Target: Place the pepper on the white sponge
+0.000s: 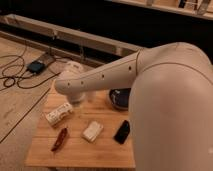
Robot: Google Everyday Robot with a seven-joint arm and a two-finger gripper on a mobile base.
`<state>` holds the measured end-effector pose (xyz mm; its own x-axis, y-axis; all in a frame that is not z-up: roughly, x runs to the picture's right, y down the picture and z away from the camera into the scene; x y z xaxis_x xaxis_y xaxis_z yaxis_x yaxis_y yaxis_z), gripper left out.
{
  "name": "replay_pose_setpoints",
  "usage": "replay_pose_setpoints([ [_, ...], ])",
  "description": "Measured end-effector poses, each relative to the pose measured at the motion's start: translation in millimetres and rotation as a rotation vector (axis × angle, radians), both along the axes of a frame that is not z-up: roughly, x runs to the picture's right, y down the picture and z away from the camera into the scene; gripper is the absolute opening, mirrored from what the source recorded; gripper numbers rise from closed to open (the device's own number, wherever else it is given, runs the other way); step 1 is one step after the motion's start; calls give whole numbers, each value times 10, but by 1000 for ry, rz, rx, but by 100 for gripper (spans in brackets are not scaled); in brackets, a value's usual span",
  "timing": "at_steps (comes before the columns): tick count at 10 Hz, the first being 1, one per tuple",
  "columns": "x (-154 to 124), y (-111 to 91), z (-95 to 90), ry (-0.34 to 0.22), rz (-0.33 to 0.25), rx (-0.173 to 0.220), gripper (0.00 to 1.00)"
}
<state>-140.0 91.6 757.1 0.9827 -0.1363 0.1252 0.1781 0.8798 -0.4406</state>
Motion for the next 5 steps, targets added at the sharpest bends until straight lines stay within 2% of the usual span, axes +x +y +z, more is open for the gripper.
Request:
replay_pose_setpoints([
  [2, -63, 161, 114, -46, -87, -12, 80],
  [5, -151, 460, 170, -116, -197, -60, 80],
])
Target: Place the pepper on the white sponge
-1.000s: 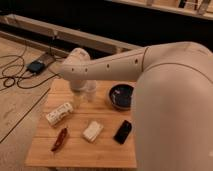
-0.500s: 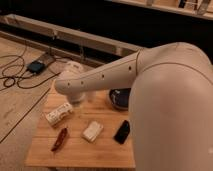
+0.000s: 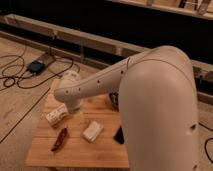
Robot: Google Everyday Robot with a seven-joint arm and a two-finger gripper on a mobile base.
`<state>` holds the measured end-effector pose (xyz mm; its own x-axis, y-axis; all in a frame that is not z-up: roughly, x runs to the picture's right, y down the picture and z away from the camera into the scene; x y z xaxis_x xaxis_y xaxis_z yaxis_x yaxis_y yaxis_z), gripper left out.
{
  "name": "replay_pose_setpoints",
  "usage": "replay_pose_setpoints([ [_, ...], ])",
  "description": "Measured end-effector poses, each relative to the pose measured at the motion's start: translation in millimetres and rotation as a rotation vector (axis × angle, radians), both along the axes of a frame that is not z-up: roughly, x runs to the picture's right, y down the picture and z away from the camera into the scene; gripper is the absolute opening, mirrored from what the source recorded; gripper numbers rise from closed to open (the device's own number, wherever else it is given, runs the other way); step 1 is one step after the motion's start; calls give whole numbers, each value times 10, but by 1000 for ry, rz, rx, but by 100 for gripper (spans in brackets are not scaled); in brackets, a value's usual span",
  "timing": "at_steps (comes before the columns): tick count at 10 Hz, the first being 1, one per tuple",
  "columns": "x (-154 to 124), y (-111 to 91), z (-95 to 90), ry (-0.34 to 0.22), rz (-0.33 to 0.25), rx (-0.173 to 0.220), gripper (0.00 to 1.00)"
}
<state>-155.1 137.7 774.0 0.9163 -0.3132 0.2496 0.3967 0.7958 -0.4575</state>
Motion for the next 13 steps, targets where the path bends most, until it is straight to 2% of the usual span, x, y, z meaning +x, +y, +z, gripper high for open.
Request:
replay_pose_setpoints([
  [3, -63, 281, -36, -48, -97, -45, 80],
  [5, -148, 426, -130, -81, -137, -79, 80],
  [9, -441, 575, -317, -176, -177, -122, 80],
  [13, -585, 674, -286, -252, -205, -170, 80],
])
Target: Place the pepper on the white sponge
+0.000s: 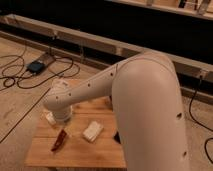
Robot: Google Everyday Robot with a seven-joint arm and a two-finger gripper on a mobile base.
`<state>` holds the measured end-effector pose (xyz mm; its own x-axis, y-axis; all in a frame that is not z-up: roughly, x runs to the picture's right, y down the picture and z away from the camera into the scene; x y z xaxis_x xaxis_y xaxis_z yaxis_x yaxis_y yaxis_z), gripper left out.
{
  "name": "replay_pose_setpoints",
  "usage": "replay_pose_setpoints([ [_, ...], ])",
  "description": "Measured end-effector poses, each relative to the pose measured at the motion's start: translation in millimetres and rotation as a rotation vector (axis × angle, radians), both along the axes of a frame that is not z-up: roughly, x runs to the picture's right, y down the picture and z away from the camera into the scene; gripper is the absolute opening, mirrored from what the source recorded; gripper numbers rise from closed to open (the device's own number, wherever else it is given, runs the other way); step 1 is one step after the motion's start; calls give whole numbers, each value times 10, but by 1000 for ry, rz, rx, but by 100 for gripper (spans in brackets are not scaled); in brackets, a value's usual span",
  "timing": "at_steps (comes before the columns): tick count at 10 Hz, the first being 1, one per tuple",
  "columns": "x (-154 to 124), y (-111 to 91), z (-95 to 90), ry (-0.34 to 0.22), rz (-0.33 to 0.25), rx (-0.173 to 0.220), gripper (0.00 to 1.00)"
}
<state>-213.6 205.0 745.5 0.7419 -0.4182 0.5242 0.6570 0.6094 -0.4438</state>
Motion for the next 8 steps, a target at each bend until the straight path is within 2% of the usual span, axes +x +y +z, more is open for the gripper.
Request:
replay_pose_setpoints([
  [4, -104, 178, 95, -68, -46, -60, 80],
  [8, -146, 308, 189, -118, -96, -94, 80],
])
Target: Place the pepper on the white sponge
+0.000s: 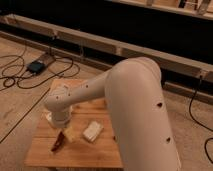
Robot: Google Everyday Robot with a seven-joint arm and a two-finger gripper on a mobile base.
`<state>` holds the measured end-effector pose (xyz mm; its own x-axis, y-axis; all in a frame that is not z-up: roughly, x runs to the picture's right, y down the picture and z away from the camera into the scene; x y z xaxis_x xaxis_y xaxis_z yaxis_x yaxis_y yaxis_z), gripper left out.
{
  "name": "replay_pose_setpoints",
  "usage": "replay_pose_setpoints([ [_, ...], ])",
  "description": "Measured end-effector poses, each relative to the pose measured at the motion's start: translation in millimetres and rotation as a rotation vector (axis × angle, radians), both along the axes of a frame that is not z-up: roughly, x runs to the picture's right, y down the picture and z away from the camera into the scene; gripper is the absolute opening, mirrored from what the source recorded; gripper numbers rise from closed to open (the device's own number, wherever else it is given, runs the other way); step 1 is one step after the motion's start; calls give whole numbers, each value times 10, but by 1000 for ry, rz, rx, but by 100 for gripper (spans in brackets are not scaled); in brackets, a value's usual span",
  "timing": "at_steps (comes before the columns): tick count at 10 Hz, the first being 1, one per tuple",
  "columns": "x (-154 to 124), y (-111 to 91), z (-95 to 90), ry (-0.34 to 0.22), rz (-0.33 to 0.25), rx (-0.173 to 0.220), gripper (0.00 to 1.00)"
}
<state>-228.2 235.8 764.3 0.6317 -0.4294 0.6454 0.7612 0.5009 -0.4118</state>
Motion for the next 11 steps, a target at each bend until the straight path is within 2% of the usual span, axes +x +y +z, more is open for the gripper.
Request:
replay_pose_setpoints([
  [5, -16, 108, 104, -41, -30, -21, 80],
  [11, -16, 121, 110, -41, -31, -25, 80],
])
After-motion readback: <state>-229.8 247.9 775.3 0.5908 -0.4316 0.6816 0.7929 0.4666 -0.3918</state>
